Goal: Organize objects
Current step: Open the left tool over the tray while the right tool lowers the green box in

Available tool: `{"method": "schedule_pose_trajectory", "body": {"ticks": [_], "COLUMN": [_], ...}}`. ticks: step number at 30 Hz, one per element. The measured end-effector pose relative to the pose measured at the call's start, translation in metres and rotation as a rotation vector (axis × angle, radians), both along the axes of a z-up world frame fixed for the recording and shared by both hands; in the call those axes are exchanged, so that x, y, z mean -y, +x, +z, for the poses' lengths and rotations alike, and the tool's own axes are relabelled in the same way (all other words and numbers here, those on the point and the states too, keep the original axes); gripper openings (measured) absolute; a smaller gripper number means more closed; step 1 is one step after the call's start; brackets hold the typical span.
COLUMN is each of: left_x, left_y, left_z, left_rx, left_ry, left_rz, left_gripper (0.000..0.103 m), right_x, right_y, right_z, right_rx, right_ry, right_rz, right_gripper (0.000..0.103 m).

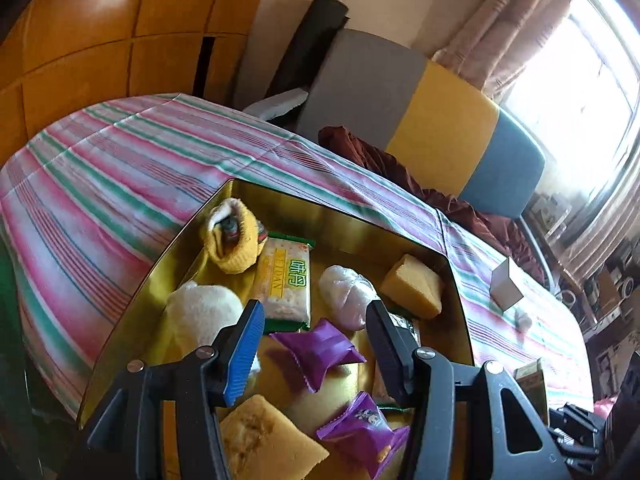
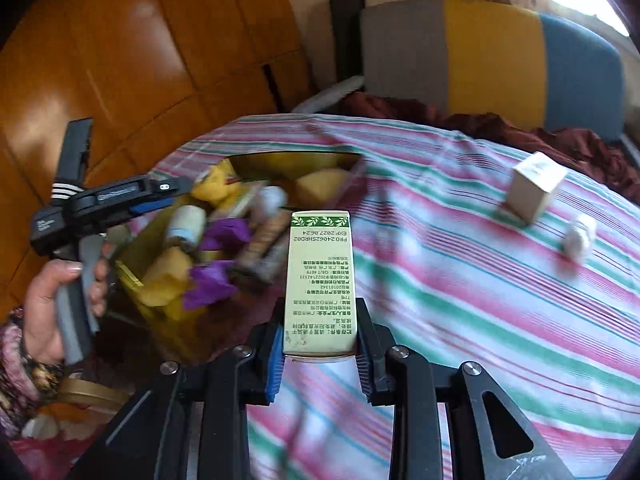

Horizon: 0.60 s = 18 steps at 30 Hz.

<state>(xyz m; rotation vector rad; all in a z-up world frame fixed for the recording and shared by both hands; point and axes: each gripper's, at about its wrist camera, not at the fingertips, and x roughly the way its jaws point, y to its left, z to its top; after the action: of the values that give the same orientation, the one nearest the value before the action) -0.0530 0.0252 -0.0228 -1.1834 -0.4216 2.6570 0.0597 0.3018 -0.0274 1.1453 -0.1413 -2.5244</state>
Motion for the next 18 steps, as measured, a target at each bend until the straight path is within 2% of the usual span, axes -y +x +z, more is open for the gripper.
{"method": "schedule_pose_trajectory", "body": {"ticks": [3, 10, 18], "left_x": [0.006, 0.022, 0.026], "left_y": [0.003, 0.007, 0.012], "left_z": [-0.001, -0.001, 0.004], "left_rx": [0.002, -0.003, -0.034], "left_ry": [-0.010, 0.031, 0.080], "left_rz": [0.018, 0.052, 0.037], "left_gripper": [0.053, 0.053, 0.054], "right_x": [0.024, 0.070, 0.092], "right_y": [0.001, -0.007, -0.012], "right_z": [0.005, 0.007, -0.006], "right_rx": [-0.006, 0.041, 0.113], "right_ry": [0.005, 0.013, 0.068], "right_rz": [0.049, 0.094, -0.005], "right_gripper": [0.030, 0.030, 0.030]}}
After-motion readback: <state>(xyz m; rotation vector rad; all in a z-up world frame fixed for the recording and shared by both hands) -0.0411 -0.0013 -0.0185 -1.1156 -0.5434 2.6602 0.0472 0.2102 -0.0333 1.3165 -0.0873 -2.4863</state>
